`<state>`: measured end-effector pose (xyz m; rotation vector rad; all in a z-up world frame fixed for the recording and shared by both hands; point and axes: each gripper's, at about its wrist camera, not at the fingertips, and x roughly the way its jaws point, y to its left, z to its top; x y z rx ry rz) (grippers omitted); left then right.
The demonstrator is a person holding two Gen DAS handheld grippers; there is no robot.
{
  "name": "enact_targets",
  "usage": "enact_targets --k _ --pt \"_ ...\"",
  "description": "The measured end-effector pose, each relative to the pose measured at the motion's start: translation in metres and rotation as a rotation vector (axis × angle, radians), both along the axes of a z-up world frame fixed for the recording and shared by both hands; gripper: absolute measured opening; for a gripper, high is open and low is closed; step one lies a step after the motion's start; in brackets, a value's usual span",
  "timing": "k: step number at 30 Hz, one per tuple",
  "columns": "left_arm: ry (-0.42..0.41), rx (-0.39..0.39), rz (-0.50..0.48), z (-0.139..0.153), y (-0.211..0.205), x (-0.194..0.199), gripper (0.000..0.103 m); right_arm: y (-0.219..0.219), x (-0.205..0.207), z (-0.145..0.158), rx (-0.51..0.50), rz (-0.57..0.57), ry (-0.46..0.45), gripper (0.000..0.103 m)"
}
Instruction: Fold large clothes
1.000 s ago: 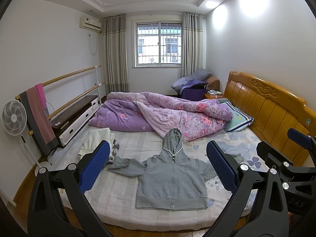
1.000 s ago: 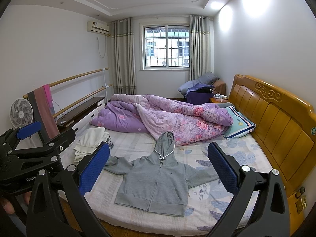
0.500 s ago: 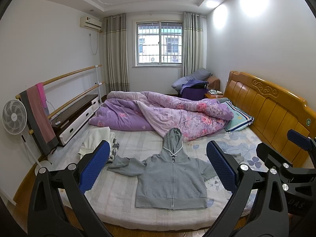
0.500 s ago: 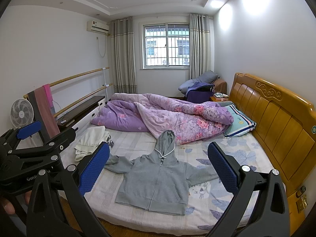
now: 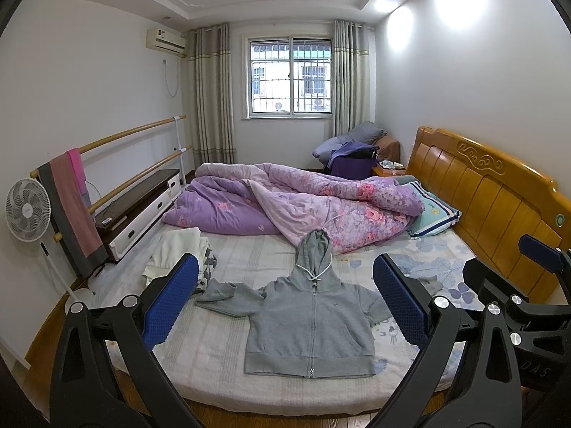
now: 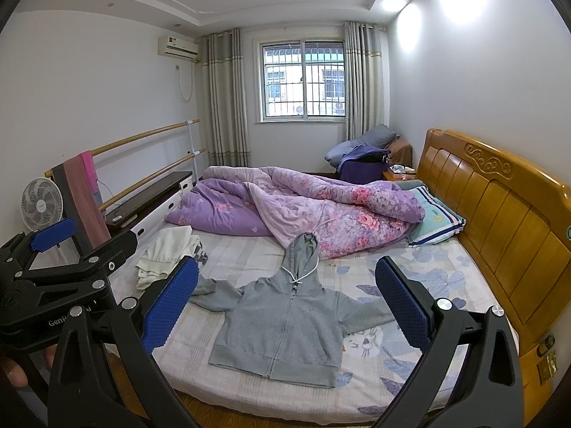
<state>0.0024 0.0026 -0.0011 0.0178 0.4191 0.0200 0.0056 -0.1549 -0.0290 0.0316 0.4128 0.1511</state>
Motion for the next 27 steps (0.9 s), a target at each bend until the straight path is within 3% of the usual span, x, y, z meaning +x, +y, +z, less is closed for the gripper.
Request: enact_targets --k 27 --pt "0.051 0.002 0.039 -0.026 -0.010 0.014 0.098 -0.033 0.026 -0.015 0.031 0.061 0.060 0.096"
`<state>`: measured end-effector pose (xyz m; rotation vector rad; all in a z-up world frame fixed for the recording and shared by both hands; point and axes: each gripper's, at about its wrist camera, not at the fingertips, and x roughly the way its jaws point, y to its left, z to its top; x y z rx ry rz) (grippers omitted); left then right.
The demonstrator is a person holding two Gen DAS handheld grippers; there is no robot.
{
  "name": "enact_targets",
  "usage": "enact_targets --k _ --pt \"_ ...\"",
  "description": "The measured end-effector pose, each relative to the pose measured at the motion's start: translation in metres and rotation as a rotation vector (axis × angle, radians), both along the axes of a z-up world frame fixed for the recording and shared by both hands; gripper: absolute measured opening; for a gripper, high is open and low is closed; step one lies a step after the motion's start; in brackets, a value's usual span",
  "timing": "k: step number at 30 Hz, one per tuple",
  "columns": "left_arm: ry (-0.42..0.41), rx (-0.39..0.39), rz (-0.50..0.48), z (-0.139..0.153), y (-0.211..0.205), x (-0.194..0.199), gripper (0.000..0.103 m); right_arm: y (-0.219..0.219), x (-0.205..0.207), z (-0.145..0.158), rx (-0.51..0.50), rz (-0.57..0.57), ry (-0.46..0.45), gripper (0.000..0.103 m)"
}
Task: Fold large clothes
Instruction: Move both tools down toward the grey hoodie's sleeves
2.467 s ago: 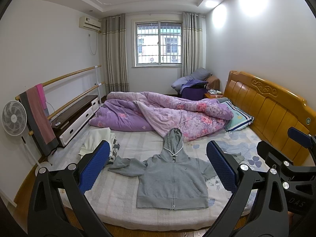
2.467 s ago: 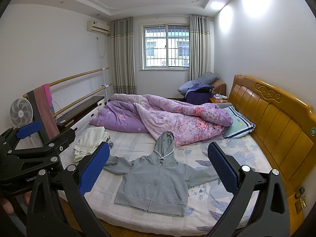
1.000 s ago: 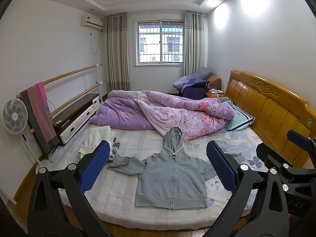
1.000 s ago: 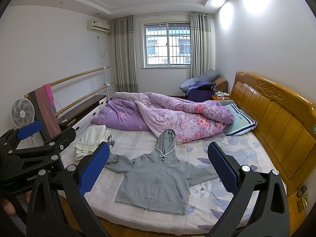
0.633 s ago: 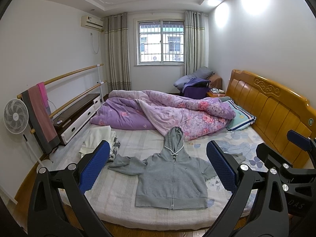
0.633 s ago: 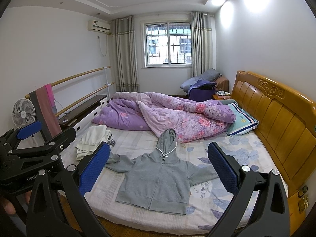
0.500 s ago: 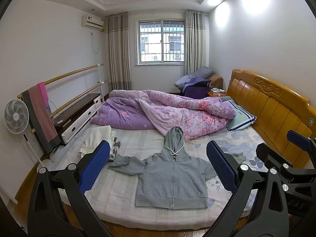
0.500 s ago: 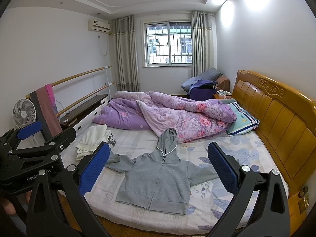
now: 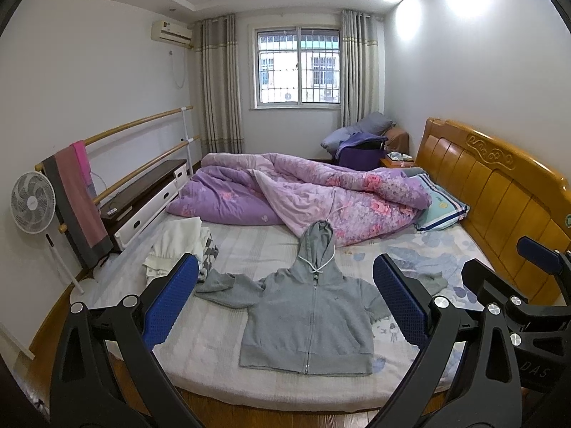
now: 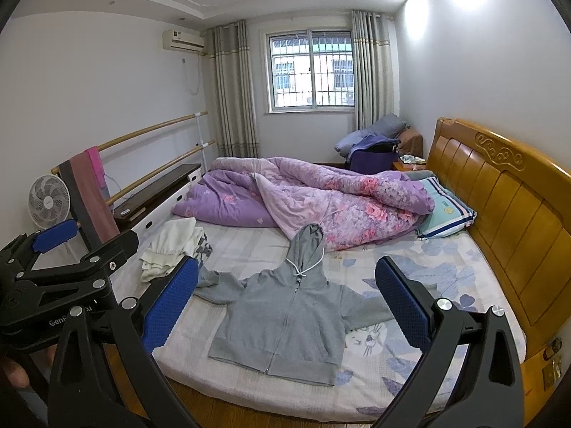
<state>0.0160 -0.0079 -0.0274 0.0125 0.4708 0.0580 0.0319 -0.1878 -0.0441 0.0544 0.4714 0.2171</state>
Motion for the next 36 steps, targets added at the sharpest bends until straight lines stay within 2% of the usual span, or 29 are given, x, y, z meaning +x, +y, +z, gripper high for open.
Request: enact_targets --k 8,18,25,32,36 --pt "0.063 0.023 -0.004 -0.017 -0.004 0.033 0.098 -0.004 0.031 -0.015 0.027 0.018 0.044 0.096" --pt "0.189 0.018 -0.012 -0.077 0.023 0.117 0.098 0.032 0.099 -0.063 -0.025 0.039 0.133 0.096" --pt "0.373 -0.098 -0.125 -0.150 0.088 0.221 0.098 0.082 0.188 -0.122 -0.040 0.014 0.275 0.096" --pt "0.539 -0.046 -0.105 -0.247 0.156 0.329 0.098 0.151 0.289 -0.210 -0.087 -0.035 0.446 0.096" --pt "0.591 -0.051 -0.086 -0.293 0.200 0.376 0.098 0.182 0.333 -0.253 -0.079 -0.051 0.534 0.096"
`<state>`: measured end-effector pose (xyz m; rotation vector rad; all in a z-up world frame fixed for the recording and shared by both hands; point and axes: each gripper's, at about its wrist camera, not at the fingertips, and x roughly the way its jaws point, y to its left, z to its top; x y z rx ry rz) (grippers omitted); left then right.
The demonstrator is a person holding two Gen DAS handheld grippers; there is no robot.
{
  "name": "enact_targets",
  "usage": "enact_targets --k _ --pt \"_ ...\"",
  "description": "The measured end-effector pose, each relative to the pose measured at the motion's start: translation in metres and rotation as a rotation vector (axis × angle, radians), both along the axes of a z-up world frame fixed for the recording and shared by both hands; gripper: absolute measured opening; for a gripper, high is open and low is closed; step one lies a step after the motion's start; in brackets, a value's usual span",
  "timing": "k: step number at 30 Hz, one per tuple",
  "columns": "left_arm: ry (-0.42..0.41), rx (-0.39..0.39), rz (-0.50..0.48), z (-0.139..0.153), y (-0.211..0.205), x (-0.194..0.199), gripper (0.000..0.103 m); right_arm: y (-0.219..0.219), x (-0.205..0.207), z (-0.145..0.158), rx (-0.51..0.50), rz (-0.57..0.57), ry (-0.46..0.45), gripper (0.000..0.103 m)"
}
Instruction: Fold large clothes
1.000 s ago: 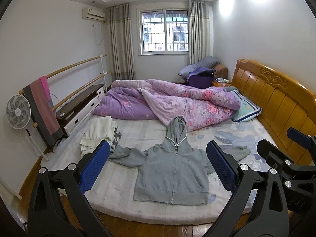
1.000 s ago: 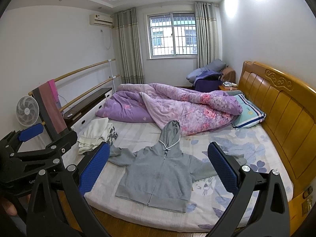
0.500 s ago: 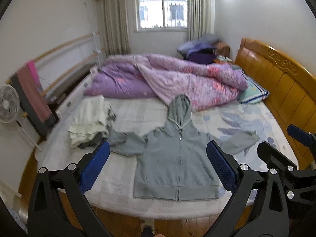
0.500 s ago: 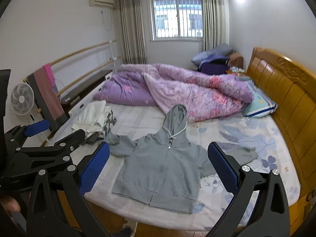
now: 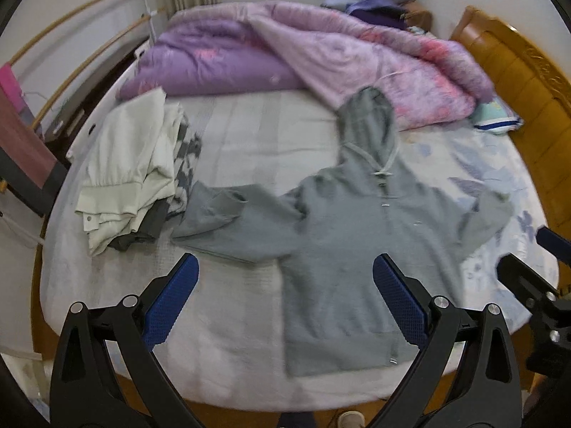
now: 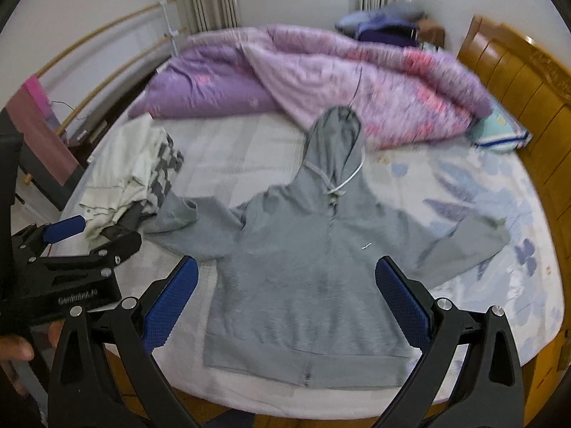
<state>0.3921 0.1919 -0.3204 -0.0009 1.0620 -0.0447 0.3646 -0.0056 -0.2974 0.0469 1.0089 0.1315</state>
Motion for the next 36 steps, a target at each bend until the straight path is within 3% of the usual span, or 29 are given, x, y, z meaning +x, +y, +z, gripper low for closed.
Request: enact_targets --k 7,10,12,13,14,16,19,26,29,30,32,34,35,36 --pt "0.061 0.047 0.042 -0.087 0.084 0.077 0.098 0.035 0.053 -0.059 -0.011 -0.009 0.107 0.096" --pt "0.083 0.064 0.016 -0.116 0.104 0.104 0.097 0.047 0.073 -0.086 -0.021 0.003 0.142 0.096" --pt "0.107 0.035 0.015 -0.136 0.115 0.121 0.094 0.050 0.083 -0.101 -0.020 0.005 0.163 0.096" --pt "0.123 0.009 0.016 -0.146 0.121 0.129 0.088 0.050 0.089 -0.112 -0.015 0.006 0.180 0.096" --pt "0.141 -0.013 0.014 -0.154 0.123 0.135 0.077 0.050 0.093 -0.121 -0.015 0.006 0.191 0.096" --pt "0.196 -0.039 0.021 -0.176 0.129 0.150 0.072 0.053 0.101 -0.137 -0.015 0.013 0.210 0.096" --pt "0.216 0.010 0.012 -0.203 0.130 0.168 0.072 0.055 0.110 -0.161 -0.016 0.031 0.239 0.096" --pt "0.287 0.048 0.044 -0.253 0.149 0.192 0.072 0.052 0.127 -0.203 0.011 0.047 0.306 0.096" --pt "0.320 0.024 0.051 -0.269 0.155 0.196 0.070 0.052 0.132 -0.216 0.019 0.060 0.324 0.096" --pt "0.335 0.018 0.036 -0.274 0.154 0.197 0.066 0.053 0.133 -0.219 0.021 0.060 0.329 0.096" --pt "0.346 0.033 -0.001 -0.280 0.148 0.197 0.047 0.054 0.136 -0.225 0.027 0.060 0.336 0.096" --pt "0.353 0.044 -0.022 -0.283 0.144 0.196 0.038 0.056 0.138 -0.229 0.032 0.064 0.346 0.096" --pt "0.350 0.053 -0.023 -0.282 0.144 0.195 0.023 0.058 0.139 -0.231 0.032 0.066 0.349 0.096" --pt "0.347 0.062 -0.012 -0.281 0.146 0.194 0.016 0.060 0.141 -0.232 0.034 0.071 0.353 0.096"
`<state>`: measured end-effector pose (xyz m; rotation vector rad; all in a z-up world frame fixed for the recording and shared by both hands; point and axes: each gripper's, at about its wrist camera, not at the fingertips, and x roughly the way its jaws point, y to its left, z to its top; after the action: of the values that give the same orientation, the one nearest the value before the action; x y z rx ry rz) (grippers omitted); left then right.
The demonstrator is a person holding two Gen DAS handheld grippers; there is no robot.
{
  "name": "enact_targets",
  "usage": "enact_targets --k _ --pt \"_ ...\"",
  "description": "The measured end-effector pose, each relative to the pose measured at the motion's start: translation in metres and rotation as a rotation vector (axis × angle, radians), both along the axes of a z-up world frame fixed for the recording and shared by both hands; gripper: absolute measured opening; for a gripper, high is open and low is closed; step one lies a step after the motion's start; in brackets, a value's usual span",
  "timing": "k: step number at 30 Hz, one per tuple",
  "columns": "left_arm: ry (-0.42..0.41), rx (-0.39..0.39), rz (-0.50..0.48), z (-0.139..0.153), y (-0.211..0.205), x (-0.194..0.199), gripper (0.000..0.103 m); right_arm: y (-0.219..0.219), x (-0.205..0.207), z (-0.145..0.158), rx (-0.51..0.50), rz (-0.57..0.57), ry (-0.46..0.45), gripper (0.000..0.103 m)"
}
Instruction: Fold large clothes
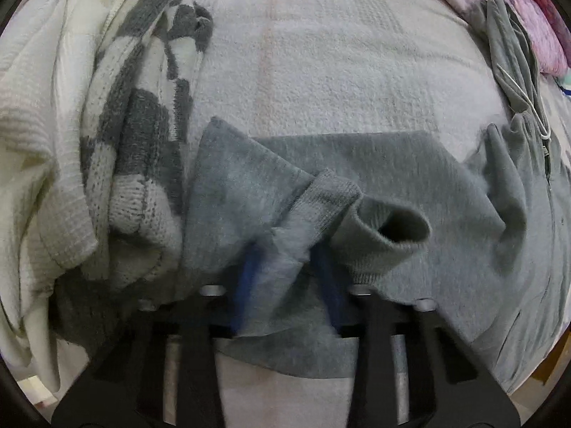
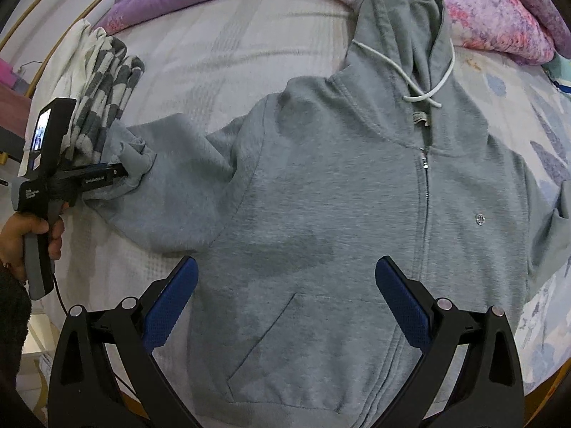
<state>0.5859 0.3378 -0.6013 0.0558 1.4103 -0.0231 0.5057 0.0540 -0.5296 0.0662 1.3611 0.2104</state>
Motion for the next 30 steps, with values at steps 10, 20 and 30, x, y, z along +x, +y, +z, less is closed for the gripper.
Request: enact_targets --k 10,20,30 --pt "-0.330 -0.094 0.252 0.145 0.052 -0.051 0.010 0.034 0.024 -0.013 0.068 0.069 0.002 0.095" --pt "-0.605 0.084 0.437 0.249 0.112 -0.106 0.010 0.101 0.049 -0.079 0.135 0.166 0.106 0.013" --pt "-0.596 0.098 0.328 0.249 0.033 -0.114 0.010 0.065 0.057 -0.077 0.286 0.161 0.156 0.015"
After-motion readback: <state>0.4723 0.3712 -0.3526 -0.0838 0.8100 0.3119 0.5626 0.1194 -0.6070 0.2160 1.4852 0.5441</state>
